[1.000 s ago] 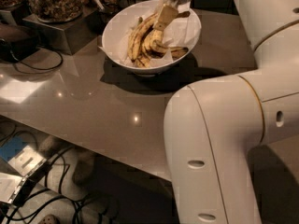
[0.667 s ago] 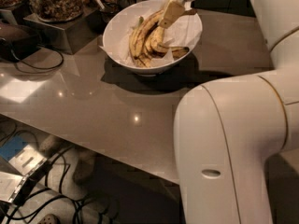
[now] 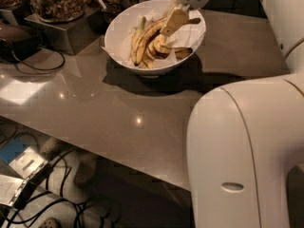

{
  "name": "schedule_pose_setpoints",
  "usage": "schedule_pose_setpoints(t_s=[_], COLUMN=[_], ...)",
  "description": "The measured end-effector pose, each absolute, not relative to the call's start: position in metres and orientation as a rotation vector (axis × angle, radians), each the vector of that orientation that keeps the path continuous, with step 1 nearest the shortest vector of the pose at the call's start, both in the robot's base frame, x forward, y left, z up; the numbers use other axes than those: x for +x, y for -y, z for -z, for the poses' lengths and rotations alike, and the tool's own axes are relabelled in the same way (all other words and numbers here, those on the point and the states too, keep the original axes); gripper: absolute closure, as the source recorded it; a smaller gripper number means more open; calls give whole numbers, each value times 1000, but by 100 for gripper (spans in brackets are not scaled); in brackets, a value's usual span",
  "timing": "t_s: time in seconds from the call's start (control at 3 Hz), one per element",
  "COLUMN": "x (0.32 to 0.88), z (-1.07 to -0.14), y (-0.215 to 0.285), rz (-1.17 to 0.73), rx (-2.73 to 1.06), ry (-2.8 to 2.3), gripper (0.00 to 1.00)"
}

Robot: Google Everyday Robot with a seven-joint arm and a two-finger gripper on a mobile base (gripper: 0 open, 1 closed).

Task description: Pick banana from white bowl

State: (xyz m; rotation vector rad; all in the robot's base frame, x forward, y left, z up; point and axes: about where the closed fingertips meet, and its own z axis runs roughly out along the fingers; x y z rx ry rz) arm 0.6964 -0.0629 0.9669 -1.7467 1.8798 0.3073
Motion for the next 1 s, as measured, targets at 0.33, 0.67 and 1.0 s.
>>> schedule_pose_setpoints(t_s=[0.33, 0.67, 1.0], x=[629, 627, 598], z=[-980, -982, -989], y=[73, 70, 67], rz=[-281, -275, -276], rx=[-1777, -1792, -1828], ry=[-1883, -1875, -1864], gripper=[100, 100, 100])
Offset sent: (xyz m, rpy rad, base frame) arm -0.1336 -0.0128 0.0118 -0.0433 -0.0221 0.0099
